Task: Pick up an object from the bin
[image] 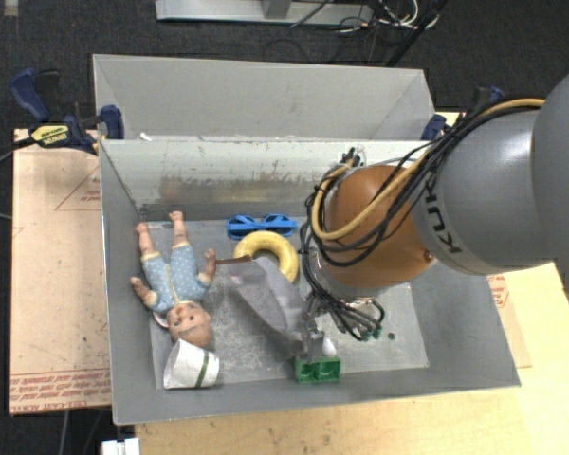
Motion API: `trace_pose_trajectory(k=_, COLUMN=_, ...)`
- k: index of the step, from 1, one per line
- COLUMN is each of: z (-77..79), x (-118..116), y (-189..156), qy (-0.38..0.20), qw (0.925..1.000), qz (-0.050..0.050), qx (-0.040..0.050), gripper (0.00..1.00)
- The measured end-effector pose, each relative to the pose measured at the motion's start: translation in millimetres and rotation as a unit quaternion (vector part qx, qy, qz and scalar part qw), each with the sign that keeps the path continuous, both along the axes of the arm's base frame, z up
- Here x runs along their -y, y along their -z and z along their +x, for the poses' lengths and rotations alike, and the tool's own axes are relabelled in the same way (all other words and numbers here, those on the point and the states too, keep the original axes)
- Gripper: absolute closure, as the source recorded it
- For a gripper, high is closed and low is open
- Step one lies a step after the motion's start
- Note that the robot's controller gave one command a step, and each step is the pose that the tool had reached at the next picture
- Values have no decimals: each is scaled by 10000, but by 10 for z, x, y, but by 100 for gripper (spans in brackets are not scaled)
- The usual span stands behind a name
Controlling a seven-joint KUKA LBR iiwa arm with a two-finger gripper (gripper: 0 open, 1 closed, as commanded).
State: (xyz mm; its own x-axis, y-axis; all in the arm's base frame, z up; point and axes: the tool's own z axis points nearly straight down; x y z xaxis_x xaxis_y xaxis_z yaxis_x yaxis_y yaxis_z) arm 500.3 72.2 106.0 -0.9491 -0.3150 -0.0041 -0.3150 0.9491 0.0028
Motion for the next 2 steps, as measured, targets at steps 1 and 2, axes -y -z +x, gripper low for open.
trace_pose_trajectory(k=1, z=-17, x=1, y=-201, qy=1, qw=10000, qz=-2, qx=-28, gripper=100)
trace_pose_trajectory(k=2, z=0, x=-2, y=-411, qy=-1, qw=10000, qz=2, qx=5, gripper=100)
